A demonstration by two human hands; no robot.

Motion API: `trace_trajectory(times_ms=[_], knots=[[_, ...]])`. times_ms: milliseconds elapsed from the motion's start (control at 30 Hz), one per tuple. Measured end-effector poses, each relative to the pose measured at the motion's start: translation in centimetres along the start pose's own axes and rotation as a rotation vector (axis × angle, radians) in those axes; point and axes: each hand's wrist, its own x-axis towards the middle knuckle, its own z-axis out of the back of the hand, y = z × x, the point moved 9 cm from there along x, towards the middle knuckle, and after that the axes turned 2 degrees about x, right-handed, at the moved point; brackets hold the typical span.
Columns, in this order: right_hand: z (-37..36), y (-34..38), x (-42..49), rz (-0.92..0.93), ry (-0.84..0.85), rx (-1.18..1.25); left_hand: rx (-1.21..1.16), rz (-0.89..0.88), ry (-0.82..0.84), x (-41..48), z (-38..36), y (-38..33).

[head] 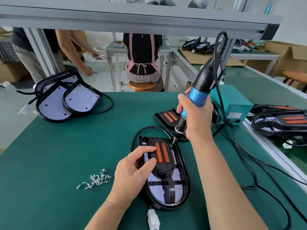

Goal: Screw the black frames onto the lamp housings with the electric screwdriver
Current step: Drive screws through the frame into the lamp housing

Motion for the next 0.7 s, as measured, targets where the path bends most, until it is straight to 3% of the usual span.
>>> trace_trajectory(times_ms=[533, 700], knots=[[0.5, -0.8, 0.1, -0.069, 0.114, 0.095, -0.093, 0.022, 0.015, 0.6, -0.2, 1.3], [2.7, 2.4, 0.9, 0.047, -0.004, 0.242, -0.085, 0.005, 0.013, 0.4, -0.2, 1.0]])
